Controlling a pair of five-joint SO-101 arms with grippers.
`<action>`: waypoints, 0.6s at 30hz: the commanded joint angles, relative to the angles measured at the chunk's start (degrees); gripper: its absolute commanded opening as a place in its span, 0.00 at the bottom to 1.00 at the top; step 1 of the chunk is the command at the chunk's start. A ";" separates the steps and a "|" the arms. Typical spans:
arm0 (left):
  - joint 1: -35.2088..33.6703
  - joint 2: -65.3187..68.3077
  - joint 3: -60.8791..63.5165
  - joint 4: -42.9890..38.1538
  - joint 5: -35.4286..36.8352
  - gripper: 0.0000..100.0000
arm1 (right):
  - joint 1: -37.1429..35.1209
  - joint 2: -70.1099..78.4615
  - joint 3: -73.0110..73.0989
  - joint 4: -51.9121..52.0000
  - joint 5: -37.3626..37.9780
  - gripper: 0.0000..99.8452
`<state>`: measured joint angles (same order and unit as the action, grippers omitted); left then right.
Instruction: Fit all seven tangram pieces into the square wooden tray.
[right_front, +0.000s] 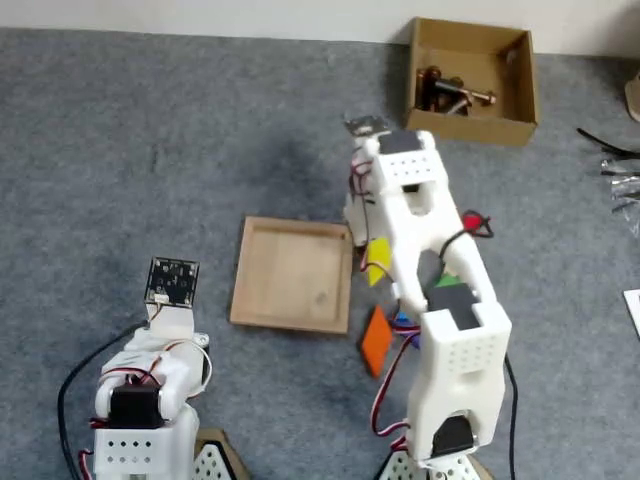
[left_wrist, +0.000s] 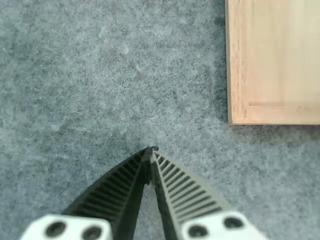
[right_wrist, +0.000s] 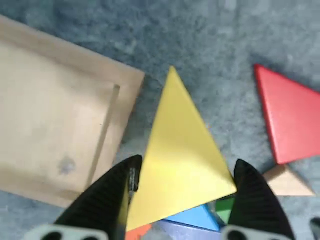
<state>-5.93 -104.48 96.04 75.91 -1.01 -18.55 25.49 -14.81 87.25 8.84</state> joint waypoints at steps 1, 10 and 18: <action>0.66 -0.57 1.01 0.18 0.09 0.01 | -6.20 -1.80 -4.70 3.21 -0.79 0.20; 0.66 -0.57 1.01 0.18 0.09 0.01 | -17.80 -1.63 -8.40 5.14 -6.86 0.20; 0.66 -0.57 1.01 0.18 0.09 0.01 | -23.69 -1.45 -8.22 1.98 -12.92 0.20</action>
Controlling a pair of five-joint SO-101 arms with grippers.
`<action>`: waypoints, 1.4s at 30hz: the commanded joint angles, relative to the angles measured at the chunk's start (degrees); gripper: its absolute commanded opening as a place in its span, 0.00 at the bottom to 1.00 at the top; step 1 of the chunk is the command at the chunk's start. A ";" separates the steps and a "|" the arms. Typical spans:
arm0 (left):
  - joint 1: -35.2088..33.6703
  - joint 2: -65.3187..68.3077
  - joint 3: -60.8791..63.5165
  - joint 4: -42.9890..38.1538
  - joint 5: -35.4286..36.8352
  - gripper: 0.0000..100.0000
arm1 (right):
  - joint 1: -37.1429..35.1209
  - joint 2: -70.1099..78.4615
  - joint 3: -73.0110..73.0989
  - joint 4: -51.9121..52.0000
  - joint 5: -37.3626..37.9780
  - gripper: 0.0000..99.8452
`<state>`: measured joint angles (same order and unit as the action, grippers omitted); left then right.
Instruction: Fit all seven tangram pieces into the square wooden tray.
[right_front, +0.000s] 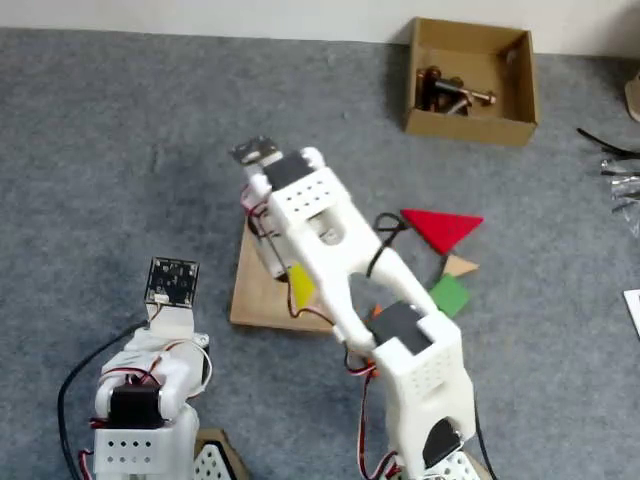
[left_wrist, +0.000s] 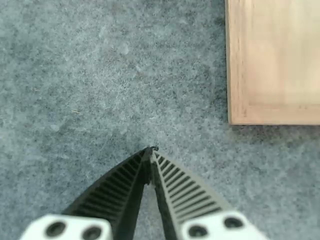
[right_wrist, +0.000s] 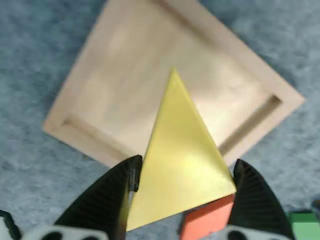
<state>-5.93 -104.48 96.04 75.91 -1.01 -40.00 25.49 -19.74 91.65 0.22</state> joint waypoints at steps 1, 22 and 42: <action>0.66 -0.57 1.01 0.18 0.09 0.01 | -2.51 -1.45 -3.30 -4.09 -6.24 0.20; 0.66 -0.57 1.01 0.18 0.09 0.01 | -4.18 10.95 -3.91 -13.67 -21.27 0.20; 0.66 -0.57 1.01 0.18 0.09 0.01 | -6.73 11.12 -19.91 0.84 1.14 0.20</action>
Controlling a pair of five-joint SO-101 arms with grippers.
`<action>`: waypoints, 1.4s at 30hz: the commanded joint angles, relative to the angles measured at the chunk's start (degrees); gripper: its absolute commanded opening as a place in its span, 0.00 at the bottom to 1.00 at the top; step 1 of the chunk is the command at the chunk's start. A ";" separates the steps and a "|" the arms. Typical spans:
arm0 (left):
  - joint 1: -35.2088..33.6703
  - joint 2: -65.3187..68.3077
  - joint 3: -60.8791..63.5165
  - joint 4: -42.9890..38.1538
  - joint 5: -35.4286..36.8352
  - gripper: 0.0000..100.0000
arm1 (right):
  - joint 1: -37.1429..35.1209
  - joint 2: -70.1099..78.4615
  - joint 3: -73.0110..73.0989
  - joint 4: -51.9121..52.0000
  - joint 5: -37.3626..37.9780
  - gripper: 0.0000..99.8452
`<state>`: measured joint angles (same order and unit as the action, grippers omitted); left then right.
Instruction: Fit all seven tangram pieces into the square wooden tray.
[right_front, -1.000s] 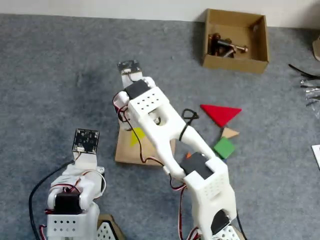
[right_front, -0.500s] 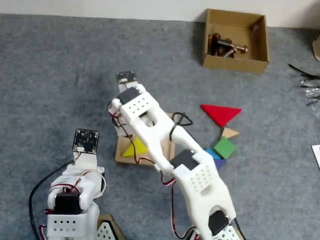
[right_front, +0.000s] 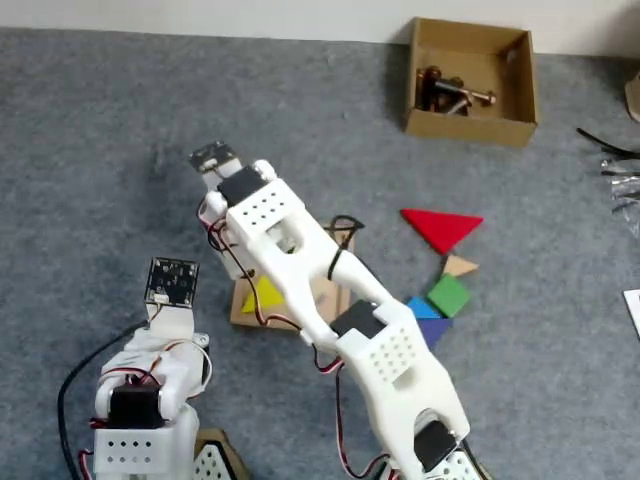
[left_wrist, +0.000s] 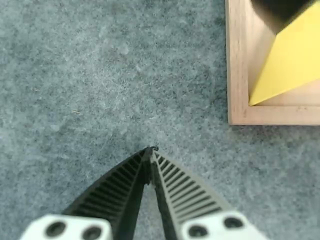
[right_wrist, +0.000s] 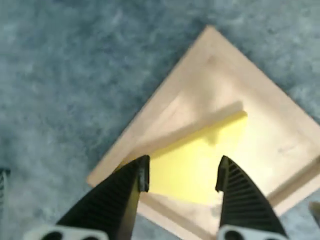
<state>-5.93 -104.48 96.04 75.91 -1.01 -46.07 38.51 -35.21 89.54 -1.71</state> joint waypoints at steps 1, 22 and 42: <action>0.66 -0.57 1.01 0.18 0.09 0.01 | -0.57 -1.89 -5.05 4.00 3.25 0.20; 0.66 -0.57 1.01 0.18 0.09 0.01 | 8.84 -1.89 1.19 11.38 3.25 0.00; 0.66 -0.57 1.01 0.18 0.09 0.01 | 10.95 3.21 3.74 9.54 3.34 0.00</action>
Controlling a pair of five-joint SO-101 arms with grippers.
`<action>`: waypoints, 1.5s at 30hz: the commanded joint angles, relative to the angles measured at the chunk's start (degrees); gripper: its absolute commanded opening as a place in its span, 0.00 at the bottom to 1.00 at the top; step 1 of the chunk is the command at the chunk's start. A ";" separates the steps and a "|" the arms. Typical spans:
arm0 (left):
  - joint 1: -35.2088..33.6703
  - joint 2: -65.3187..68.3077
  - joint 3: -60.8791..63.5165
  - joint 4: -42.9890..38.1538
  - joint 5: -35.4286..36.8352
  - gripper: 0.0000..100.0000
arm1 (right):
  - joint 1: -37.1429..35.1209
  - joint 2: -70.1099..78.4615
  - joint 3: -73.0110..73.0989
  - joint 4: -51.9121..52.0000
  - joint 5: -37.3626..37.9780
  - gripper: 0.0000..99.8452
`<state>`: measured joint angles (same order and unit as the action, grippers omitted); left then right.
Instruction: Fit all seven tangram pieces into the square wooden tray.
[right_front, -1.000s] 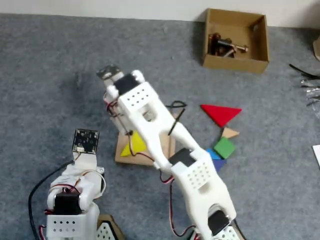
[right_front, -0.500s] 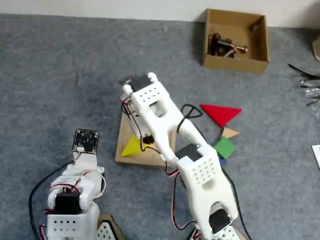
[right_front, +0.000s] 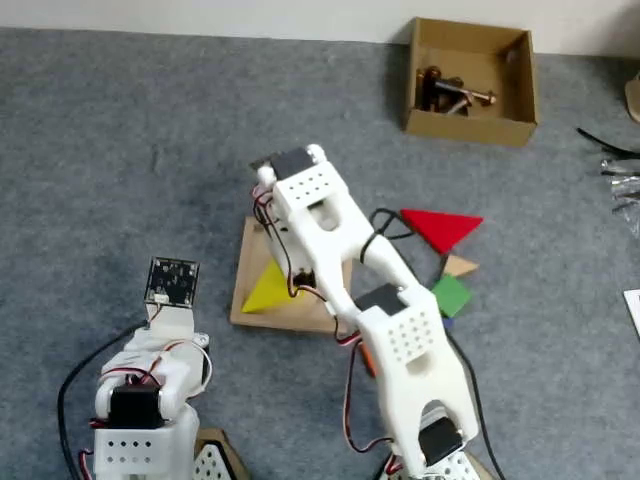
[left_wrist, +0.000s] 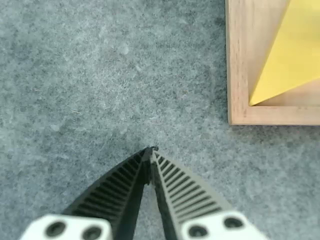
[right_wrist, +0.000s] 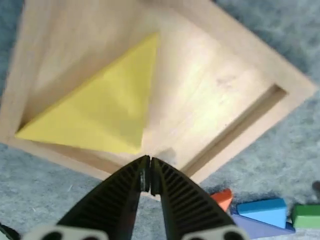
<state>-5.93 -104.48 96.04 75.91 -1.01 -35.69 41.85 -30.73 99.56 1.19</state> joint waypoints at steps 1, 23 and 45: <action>0.66 -0.57 1.01 0.18 0.09 0.01 | 0.57 0.84 -0.84 -0.48 0.53 0.00; 0.66 -0.57 1.01 0.18 0.09 0.01 | -0.92 2.95 -10.42 -4.79 0.53 0.00; 0.66 -0.57 1.01 0.18 0.09 0.01 | -4.97 2.51 -10.42 -11.74 6.51 0.00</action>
<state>-5.93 -104.48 96.04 75.91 -1.01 -38.59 45.45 -37.85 90.59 6.46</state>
